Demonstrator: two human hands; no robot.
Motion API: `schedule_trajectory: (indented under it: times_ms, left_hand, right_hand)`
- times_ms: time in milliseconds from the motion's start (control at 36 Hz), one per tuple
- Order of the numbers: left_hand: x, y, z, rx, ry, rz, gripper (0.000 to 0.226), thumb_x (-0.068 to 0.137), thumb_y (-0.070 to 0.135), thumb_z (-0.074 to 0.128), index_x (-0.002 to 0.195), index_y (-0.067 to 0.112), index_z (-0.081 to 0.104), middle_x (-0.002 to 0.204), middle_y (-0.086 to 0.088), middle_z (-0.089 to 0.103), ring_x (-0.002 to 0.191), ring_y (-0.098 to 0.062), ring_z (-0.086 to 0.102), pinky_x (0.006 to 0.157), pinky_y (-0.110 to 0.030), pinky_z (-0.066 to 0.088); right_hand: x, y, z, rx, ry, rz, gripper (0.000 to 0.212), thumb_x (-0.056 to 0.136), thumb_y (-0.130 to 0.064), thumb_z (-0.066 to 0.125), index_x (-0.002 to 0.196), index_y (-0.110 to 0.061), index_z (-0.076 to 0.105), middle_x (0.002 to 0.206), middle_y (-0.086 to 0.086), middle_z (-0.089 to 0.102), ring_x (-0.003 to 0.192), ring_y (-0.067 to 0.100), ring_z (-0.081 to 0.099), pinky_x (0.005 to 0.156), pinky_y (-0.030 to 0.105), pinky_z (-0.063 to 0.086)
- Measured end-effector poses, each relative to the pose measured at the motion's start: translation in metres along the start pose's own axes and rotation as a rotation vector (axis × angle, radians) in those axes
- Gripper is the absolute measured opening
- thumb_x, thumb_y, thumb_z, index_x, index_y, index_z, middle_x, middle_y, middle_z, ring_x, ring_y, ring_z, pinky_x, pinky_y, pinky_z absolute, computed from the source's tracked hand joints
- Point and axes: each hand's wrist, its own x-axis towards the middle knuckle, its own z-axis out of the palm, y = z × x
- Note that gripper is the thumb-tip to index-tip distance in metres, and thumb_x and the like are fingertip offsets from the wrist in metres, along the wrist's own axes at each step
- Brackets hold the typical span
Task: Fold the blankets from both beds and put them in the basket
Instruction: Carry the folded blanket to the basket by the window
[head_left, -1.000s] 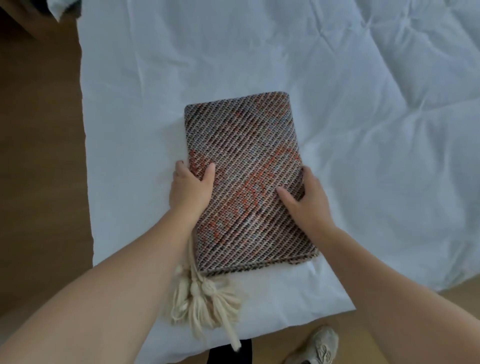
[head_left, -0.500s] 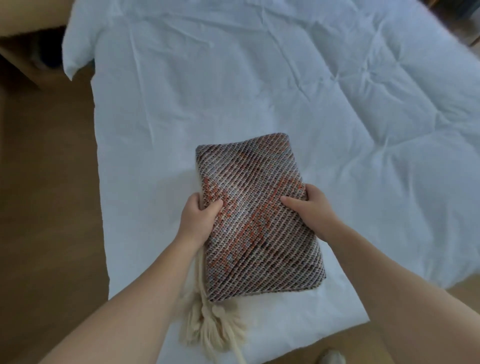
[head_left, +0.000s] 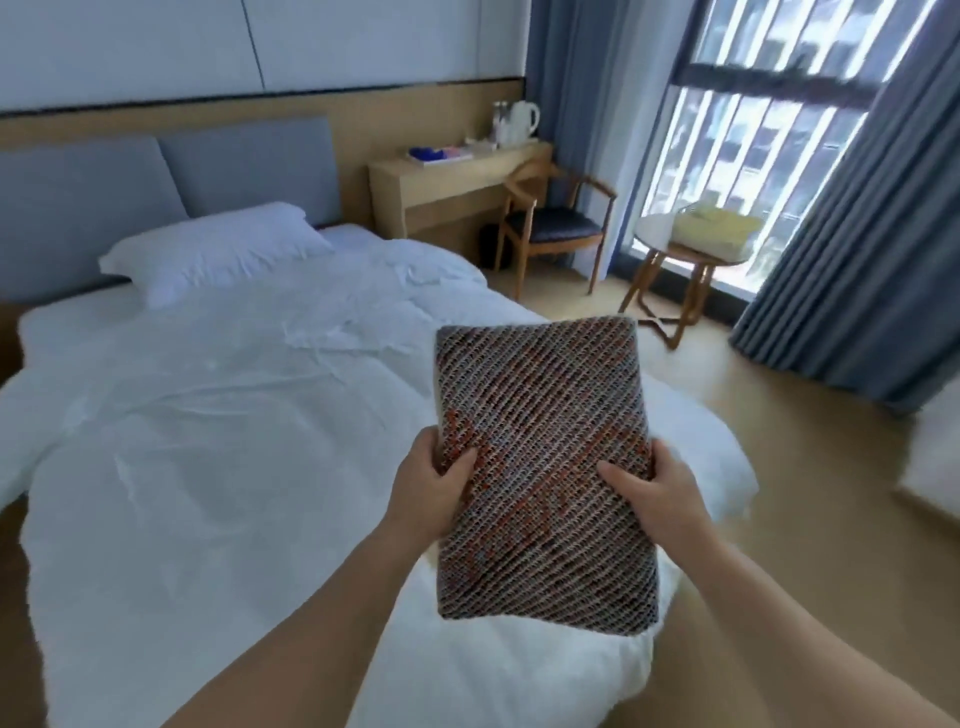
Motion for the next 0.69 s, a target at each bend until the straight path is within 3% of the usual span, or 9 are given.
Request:
schedule_trajectory:
  times_ms: [139,250,361,444,694]
  left_hand:
    - [-0.005,0.085,0.063,-0.022,-0.134,0.147,0.021,0.093,0.027,0.059,0.111,0.023,0.048,0.096,0.013,0.058,0.086,0.001,0.056,0.072,-0.017,0.044]
    - [-0.026,0.134,0.122,-0.008,-0.232,0.246,0.021,0.093,0.026,0.059,0.111,0.02,0.05,0.097,0.01,0.059,0.088,-0.003,0.057,0.072,-0.018,0.044]
    - [-0.061,0.169,0.187,-0.005,-0.32,0.292,0.02,0.093,0.023,0.058,0.111,0.019,0.05,0.095,0.012,0.059,0.087,-0.004,0.057,0.075,-0.025,0.042]
    - [-0.091,0.187,0.237,-0.015,-0.398,0.309,0.025,0.094,0.021,0.058,0.117,0.017,0.051,0.102,0.005,0.062,0.094,-0.013,0.058,0.082,-0.028,0.044]
    - [-0.156,0.22,0.35,-0.068,-0.587,0.271,0.032,0.093,0.021,0.059,0.122,0.015,0.05,0.108,0.0,0.062,0.1,-0.017,0.06,0.083,-0.028,0.045]
  right_hand:
    - [-0.023,-0.02,-0.109,-0.009,0.163,-0.085,0.04,0.081,-0.023,0.076,0.114,-0.017,0.053,0.1,-0.006,0.064,0.085,0.0,0.059,0.059,0.008,0.045]
    - [-0.055,-0.01,-0.188,-0.009,0.284,-0.097,0.044,0.082,-0.03,0.074,0.118,-0.021,0.052,0.107,-0.007,0.064,0.095,0.009,0.062,0.076,0.025,0.048]
    - [-0.096,0.009,-0.258,-0.027,0.38,-0.094,0.037,0.086,-0.027,0.069,0.117,-0.026,0.049,0.101,-0.013,0.058,0.093,0.008,0.056,0.073,0.018,0.044]
    - [-0.126,0.034,-0.306,-0.03,0.431,-0.048,0.046,0.086,-0.031,0.069,0.125,-0.018,0.049,0.11,-0.008,0.058,0.101,0.012,0.057,0.082,0.026,0.044]
    - [-0.192,0.086,-0.414,-0.073,0.565,0.055,0.053,0.085,-0.036,0.069,0.13,-0.018,0.047,0.117,-0.003,0.059,0.101,0.015,0.057,0.089,0.033,0.047]
